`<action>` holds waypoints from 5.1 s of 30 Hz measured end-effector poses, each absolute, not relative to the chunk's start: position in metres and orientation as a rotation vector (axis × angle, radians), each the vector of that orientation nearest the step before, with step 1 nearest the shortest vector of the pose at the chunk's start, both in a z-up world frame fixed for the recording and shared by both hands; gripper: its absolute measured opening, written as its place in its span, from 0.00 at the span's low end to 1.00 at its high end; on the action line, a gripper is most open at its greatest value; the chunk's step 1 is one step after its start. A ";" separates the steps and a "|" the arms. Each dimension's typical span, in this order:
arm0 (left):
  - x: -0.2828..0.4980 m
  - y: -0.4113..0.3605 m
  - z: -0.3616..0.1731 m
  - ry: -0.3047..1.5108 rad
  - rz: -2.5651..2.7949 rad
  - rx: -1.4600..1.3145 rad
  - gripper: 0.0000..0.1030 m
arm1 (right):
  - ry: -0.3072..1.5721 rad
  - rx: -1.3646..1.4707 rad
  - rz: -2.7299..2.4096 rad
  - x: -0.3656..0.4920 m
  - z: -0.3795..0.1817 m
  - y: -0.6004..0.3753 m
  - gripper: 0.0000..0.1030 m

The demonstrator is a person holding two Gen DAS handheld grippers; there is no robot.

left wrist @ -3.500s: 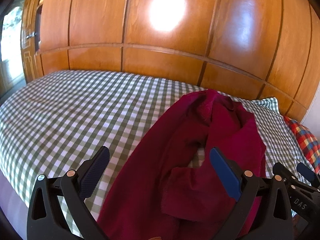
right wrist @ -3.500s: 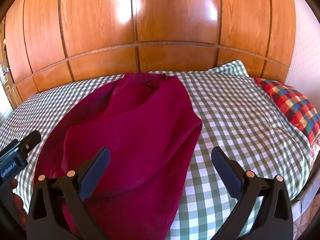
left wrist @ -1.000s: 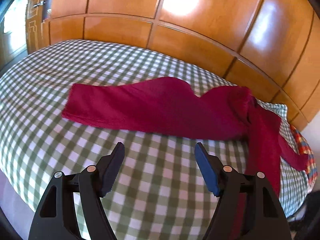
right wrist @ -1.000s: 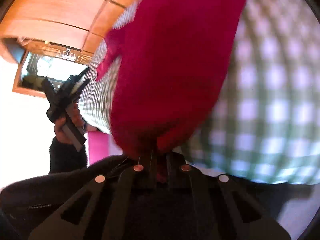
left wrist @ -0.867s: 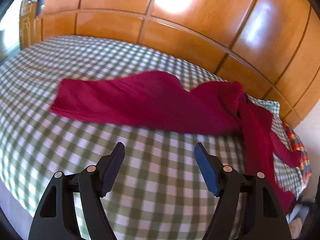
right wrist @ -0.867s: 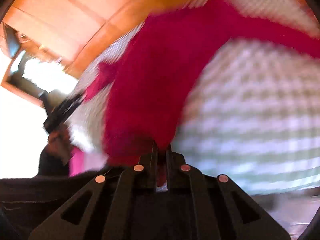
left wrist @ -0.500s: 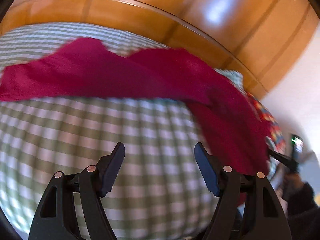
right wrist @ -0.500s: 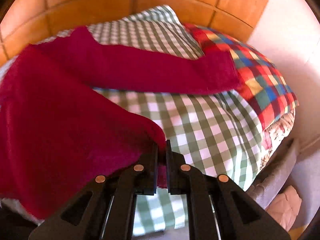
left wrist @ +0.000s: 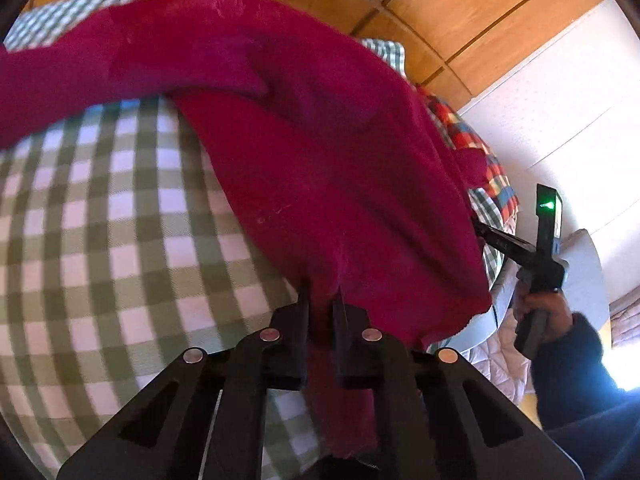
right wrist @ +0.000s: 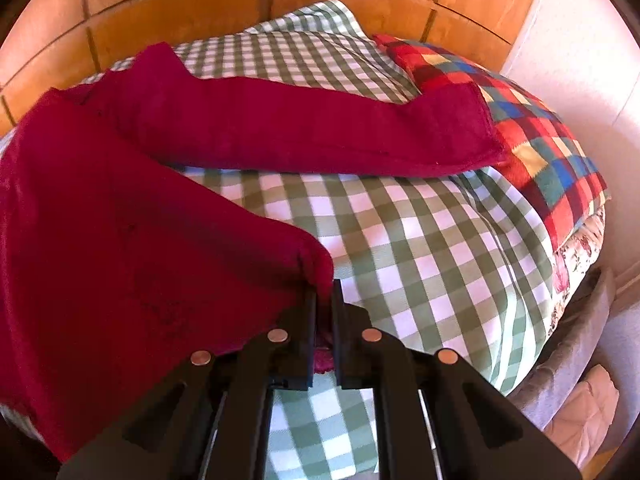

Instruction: Fold small clothes

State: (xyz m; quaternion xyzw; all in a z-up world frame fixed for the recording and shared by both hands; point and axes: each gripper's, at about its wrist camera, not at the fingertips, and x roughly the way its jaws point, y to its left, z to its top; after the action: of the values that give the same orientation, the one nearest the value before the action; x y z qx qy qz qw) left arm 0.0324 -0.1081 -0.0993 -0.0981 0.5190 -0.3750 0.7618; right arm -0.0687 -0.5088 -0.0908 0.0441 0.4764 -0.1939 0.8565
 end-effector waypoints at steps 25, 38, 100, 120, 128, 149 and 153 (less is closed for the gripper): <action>-0.018 0.083 -0.063 0.995 -0.440 -0.291 0.00 | 1.218 -0.121 0.059 -0.091 -0.099 -0.397 0.25; 0.115 0.205 -0.054 0.875 0.241 -0.461 0.80 | 0.930 -0.237 -0.076 -0.023 -0.036 -0.396 0.82; 0.324 -0.028 -0.073 0.834 -0.357 0.145 0.01 | 0.902 -0.326 0.076 0.319 -0.087 -0.369 0.08; 0.230 0.051 -0.059 0.933 -0.409 -0.117 0.02 | 0.841 -0.104 -0.092 0.220 -0.076 -0.413 0.78; 0.086 0.085 -0.101 1.077 -0.528 -0.343 0.31 | 1.022 0.175 0.025 0.080 -0.108 -0.435 0.77; -0.014 0.081 -0.031 0.855 -0.498 -0.257 0.05 | 1.006 0.178 0.134 -0.051 -0.077 -0.408 0.05; -0.021 0.078 -0.080 1.030 -0.460 -0.212 0.05 | 1.117 0.127 0.088 -0.056 -0.111 -0.408 0.05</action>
State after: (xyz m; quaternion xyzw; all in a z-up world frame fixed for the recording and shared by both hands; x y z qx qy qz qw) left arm -0.0212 0.0783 -0.0799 -0.1005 0.4872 -0.2174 0.8398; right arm -0.0561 -0.4080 -0.1107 0.0604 0.5295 0.0419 0.8451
